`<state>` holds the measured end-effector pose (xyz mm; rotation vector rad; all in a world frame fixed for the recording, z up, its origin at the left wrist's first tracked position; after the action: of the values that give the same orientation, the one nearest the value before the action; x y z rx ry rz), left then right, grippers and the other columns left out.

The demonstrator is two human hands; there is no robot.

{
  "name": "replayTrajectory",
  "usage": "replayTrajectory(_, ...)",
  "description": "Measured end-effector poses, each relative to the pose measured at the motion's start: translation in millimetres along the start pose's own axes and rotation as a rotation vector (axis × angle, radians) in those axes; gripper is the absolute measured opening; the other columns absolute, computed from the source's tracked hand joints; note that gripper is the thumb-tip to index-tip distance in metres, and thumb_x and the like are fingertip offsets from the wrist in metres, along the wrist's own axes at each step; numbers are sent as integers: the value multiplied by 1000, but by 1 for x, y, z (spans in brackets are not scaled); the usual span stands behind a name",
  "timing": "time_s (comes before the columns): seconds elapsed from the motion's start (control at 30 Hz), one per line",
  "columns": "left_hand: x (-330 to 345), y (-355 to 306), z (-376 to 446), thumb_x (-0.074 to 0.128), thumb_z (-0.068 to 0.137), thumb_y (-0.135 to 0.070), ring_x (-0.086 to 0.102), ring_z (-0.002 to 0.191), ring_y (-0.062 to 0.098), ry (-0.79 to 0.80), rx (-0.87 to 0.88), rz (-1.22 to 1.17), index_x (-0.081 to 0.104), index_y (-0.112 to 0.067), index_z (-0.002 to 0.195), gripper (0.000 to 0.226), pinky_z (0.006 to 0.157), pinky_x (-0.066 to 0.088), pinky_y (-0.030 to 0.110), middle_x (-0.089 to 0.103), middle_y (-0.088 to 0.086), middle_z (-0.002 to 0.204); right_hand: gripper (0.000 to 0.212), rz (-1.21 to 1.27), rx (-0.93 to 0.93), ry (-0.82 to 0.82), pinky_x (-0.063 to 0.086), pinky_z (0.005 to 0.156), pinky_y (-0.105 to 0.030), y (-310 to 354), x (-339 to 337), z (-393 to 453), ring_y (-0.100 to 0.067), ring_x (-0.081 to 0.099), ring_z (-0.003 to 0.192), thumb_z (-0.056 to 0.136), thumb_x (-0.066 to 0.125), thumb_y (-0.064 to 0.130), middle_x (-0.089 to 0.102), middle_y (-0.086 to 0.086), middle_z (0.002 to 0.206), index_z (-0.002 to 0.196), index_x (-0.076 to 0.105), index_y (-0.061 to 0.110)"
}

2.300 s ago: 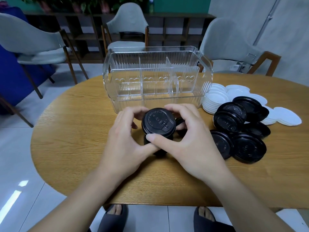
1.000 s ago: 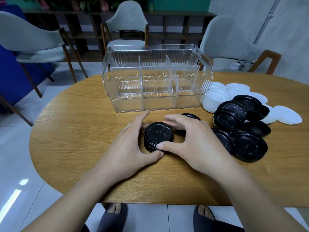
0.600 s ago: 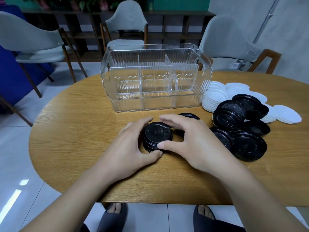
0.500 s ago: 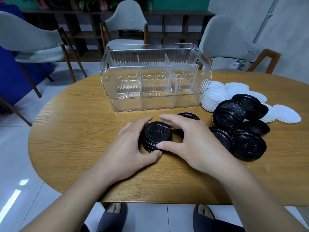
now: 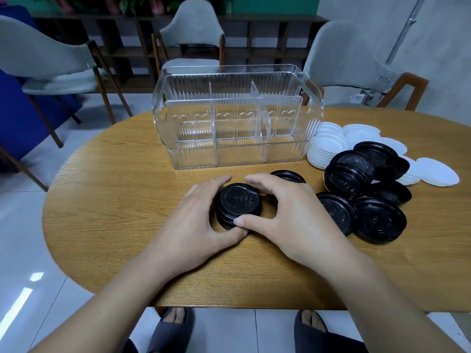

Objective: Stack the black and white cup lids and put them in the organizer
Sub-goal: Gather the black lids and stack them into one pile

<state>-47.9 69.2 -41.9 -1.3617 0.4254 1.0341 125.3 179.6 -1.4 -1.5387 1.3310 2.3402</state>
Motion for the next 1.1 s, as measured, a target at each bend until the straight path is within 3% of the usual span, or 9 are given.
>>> replayTrajectory(0.1, 0, -2, 0, 82, 80, -66, 50, 138, -2, 8, 24, -3, 47, -38, 161, 92, 114, 42, 21, 59, -30, 146, 84, 16, -1, 11, 45, 122, -32, -1, 1, 1, 7, 53, 142, 81, 90, 57, 64, 27, 149, 156, 54, 43)
replayTrajectory(0.27, 0, 1, 2, 93, 78, -56, 53, 133, -2, 2, -8, -25, 54, -37, 154, 87, 110, 41, 17, 62, -29, 137, 82, 90, 1, 63, 41, 125, -29, -6, -2, 6, 15, 52, 140, 81, 94, 48, 63, 31, 148, 154, 57, 43)
replayTrajectory(0.4, 1, 4, 2, 94, 76, -57, 54, 132, -1, 14, -29, -45, 54, -40, 150, 86, 112, 44, 23, 60, -29, 133, 82, 96, 2, 91, 36, 123, -21, -5, -5, 6, 18, 47, 142, 84, 93, 46, 61, 38, 147, 156, 54, 47)
replayTrajectory(0.67, 2, 0, 1, 87, 78, -65, 52, 131, 0, 10, 5, -16, 47, -43, 146, 82, 115, 46, 33, 54, -37, 131, 85, 17, 7, 55, 38, 121, -25, -5, -12, 2, 10, 49, 142, 81, 92, 54, 61, 34, 149, 157, 53, 48)
replayTrajectory(0.87, -2, -3, -2, 87, 81, -72, 39, 148, -3, 1, 19, -11, 38, -42, 164, 102, 121, 36, 24, 49, -28, 152, 52, -154, 64, -120, 42, 119, -36, -17, -35, 4, -4, 61, 128, 88, 92, 35, 72, 20, 133, 136, 73, 36)
replayTrajectory(1.0, -4, -6, -2, 75, 89, -78, 40, 151, -3, -31, 50, -36, 46, -38, 165, 90, 122, 34, 21, 52, -29, 153, 42, -504, 100, -66, 32, 112, -42, -20, -26, 8, -20, 55, 129, 93, 78, 61, 67, 13, 127, 128, 75, 37)
replayTrajectory(1.1, -4, -6, -2, 73, 92, -74, 45, 148, -2, -45, 45, -52, 52, -36, 162, 83, 121, 37, 22, 57, -27, 150, 33, -575, 99, -69, 31, 107, -42, -19, -23, 10, -21, 55, 123, 97, 73, 59, 68, 11, 119, 121, 78, 38)
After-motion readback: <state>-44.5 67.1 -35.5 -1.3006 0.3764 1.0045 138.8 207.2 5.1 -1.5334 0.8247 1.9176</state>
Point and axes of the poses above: each hand's wrist, its own z-axis towards the middle knuckle, its own x-axis out of the palm, y = z × x, the point moved 4 cm from there along z, towards the middle knuckle
